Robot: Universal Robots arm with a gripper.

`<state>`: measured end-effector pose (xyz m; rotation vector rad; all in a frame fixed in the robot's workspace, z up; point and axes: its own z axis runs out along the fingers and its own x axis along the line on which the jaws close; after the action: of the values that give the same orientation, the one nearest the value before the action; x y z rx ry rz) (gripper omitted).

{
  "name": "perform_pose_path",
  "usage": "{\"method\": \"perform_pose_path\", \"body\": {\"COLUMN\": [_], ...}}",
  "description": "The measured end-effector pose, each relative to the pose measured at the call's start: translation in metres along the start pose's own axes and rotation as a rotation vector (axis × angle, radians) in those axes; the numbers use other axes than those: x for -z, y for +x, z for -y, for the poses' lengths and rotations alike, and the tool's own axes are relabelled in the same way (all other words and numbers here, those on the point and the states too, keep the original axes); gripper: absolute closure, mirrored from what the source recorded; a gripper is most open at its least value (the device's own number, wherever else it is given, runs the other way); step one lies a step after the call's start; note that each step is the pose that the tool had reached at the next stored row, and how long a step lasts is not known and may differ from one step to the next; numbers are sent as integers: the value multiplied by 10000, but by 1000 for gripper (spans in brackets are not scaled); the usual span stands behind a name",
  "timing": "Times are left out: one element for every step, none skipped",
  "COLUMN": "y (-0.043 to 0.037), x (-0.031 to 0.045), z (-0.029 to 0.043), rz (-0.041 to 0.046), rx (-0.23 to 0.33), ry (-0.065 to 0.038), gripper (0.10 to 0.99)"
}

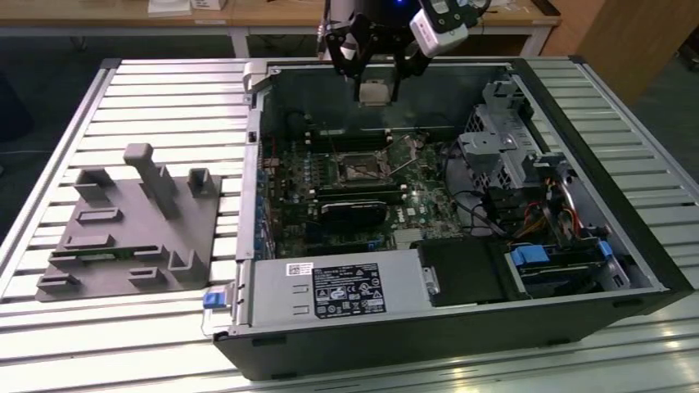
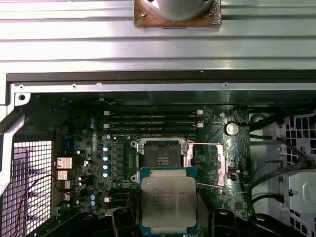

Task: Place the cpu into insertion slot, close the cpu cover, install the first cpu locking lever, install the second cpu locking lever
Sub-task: 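Place the cpu into insertion slot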

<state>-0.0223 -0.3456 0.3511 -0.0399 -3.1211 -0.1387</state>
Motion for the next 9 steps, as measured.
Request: {"method": "perform_pose_path", "body": {"y": [0,0,0,0,0,0,-1,-1,-1], "x": [-3,-7,-10,-14,-17,-21,-25,-28,-32], "z": [0,1,1,1,2,2,2,3,3], "rz": [0,0,0,0,0,0,0,0,0], "rx": [0,0,0,0,0,0,0,0,0], "ry": [1,1,1,2,2,2,2,3,3], "gripper": [545,545,545,545,545,545,545,545,545]}}
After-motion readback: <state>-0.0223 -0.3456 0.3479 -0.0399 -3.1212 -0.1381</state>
